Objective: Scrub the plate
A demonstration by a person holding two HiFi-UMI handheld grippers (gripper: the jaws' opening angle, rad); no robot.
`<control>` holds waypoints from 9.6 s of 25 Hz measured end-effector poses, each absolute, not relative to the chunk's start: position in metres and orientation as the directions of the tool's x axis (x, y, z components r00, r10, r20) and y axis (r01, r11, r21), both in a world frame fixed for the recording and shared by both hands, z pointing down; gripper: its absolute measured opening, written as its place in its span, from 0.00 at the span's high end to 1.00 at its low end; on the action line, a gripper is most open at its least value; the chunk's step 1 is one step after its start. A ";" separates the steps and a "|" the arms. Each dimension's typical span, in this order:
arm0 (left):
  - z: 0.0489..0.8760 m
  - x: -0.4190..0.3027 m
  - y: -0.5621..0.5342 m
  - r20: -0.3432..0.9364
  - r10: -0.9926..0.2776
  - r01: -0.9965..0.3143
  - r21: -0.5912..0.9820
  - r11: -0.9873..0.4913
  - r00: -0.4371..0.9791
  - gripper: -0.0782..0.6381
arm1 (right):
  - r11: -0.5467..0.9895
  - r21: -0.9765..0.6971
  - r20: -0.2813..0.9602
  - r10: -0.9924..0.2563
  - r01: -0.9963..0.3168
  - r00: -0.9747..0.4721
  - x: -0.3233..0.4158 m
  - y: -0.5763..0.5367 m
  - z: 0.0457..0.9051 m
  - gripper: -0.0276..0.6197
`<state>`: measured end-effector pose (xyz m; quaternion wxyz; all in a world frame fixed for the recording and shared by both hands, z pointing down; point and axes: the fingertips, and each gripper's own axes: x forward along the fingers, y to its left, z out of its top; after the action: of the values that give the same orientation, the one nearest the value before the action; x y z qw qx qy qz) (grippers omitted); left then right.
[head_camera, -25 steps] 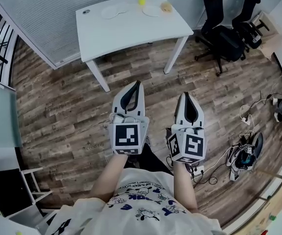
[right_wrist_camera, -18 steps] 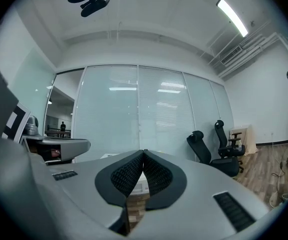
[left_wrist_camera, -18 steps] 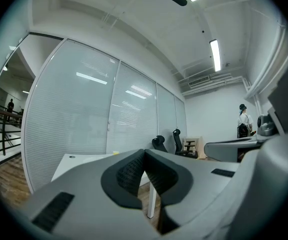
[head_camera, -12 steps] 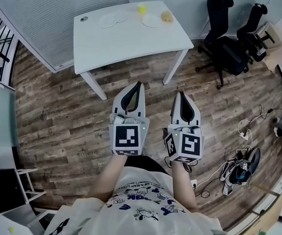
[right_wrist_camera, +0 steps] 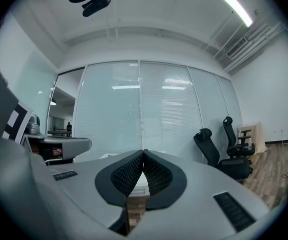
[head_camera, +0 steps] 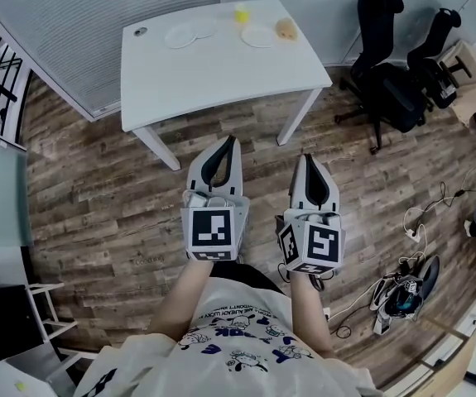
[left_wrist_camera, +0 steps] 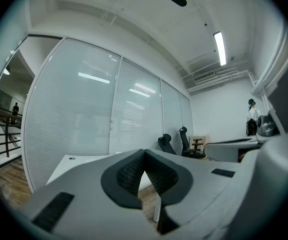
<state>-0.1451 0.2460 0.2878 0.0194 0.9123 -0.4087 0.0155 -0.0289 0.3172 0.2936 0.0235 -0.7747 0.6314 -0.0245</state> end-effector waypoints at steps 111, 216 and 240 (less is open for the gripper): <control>0.370 0.101 -0.196 0.249 -0.868 -0.903 0.074 -0.424 0.429 0.86 | -0.053 -0.130 0.177 -0.984 -0.990 0.030 0.270 -0.173 0.373 0.93; 0.484 0.057 -0.237 0.517 -0.783 -0.938 0.207 -0.278 0.346 0.86 | 0.048 -0.179 0.479 -0.868 -0.983 -0.129 0.230 -0.237 0.485 0.81; 0.550 0.068 -0.229 0.667 -0.537 -0.843 0.505 -0.186 0.517 0.72 | 0.105 -0.202 0.514 -0.835 -0.974 -0.196 0.207 -0.242 0.505 0.81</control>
<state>0.0677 -0.2290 0.5501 0.4423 0.7504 -0.4597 0.1731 0.2066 -0.2420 0.5053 -0.1367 -0.6190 0.7306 -0.2538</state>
